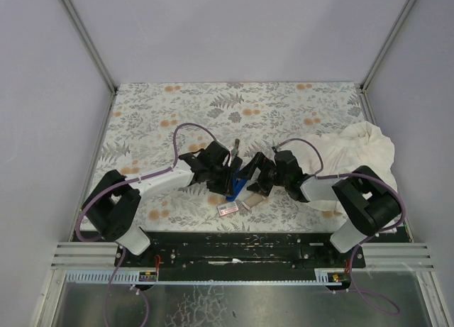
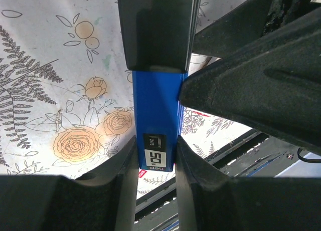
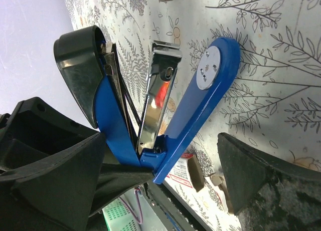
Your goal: Load the staples into the stapler
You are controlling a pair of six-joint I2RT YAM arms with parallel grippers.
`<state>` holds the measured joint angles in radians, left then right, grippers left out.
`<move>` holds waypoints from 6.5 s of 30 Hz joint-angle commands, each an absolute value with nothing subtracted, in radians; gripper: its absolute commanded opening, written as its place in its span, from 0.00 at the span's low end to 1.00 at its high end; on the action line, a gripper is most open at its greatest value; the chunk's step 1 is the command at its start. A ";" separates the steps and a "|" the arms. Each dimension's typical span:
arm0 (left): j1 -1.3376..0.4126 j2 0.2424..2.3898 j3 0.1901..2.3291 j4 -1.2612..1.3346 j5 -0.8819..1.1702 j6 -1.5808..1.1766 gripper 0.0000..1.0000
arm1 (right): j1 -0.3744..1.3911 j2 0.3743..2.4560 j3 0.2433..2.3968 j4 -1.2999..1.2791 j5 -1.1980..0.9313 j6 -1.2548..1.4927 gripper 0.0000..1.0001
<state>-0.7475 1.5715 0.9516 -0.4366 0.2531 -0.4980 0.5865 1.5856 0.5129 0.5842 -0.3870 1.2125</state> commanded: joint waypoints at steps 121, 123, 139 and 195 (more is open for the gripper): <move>-0.827 1.857 1.120 -0.294 0.147 0.248 0.18 | 0.460 1.127 0.591 -0.021 -0.062 0.630 1.00; -0.831 1.839 1.103 -0.293 0.148 0.248 0.18 | 0.449 1.163 0.589 0.016 -0.084 0.643 0.96; -0.831 1.824 1.074 -0.261 0.233 0.237 0.15 | 0.295 1.513 0.584 0.489 -0.635 0.806 0.52; -0.691 1.664 0.988 -0.079 0.339 -0.291 0.71 | 0.349 1.359 0.578 0.214 -0.563 0.667 0.77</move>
